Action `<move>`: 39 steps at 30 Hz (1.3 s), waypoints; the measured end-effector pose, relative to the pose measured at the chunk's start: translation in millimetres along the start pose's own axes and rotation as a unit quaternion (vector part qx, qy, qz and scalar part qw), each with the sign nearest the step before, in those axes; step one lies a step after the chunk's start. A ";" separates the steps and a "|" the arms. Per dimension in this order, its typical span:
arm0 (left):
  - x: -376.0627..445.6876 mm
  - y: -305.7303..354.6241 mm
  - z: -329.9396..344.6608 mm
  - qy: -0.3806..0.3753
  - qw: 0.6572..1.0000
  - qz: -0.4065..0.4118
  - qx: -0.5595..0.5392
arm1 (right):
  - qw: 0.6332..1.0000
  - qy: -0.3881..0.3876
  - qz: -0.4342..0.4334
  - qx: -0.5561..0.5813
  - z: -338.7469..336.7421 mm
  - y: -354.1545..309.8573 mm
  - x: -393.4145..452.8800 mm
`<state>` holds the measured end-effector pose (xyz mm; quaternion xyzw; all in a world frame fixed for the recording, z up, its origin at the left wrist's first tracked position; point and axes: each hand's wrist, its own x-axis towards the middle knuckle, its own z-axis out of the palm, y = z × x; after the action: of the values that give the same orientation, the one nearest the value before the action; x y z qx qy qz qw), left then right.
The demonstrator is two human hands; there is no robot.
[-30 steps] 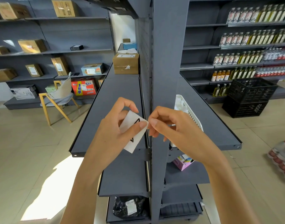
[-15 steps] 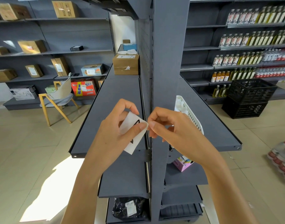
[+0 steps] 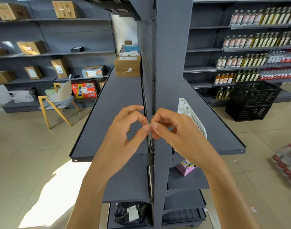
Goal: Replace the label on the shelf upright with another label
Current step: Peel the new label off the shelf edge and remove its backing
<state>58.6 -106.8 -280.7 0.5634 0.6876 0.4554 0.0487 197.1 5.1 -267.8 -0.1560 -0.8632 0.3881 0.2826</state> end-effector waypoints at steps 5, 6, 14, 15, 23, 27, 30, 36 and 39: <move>0.0 0.1 1.5 -0.004 0.999 0.010 0.030 | 0.999 -0.016 0.021 0.023 0.2 1.2 0.3; 0.3 -0.7 2.1 -0.005 0.999 0.015 0.043 | 0.999 -0.020 0.025 0.023 0.2 1.6 0.2; -3.2 -4.0 7.5 -0.026 0.997 0.029 0.072 | 1.000 -0.011 0.026 -0.007 0.7 5.1 1.7; -3.3 -4.2 7.8 -0.027 0.997 0.030 0.071 | 0.999 -0.014 0.029 -0.003 0.9 5.4 1.4; -4.1 -9.8 7.9 -0.015 0.994 0.057 0.087 | 0.998 -0.035 0.035 0.030 2.6 5.3 1.4; -4.6 -10.7 7.4 -0.013 0.994 0.059 0.086 | 0.996 -0.042 0.044 0.061 2.7 4.5 1.9; -3.6 -13.1 8.1 -0.007 0.992 0.069 0.101 | 0.996 -0.043 0.046 0.057 3.9 5.0 2.8; -2.2 -15.3 12.9 0.032 0.973 0.104 0.203 | 0.998 -0.020 0.045 0.038 9.5 6.1 3.9; -1.1 -16.1 14.7 0.053 0.968 0.111 0.217 | 0.998 -0.014 0.045 0.031 9.7 6.4 4.3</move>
<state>55.7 -98.5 -300.7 0.6084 0.7048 0.3269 -0.1619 188.1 5.7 -276.3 -0.1801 -0.8466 0.4293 0.2579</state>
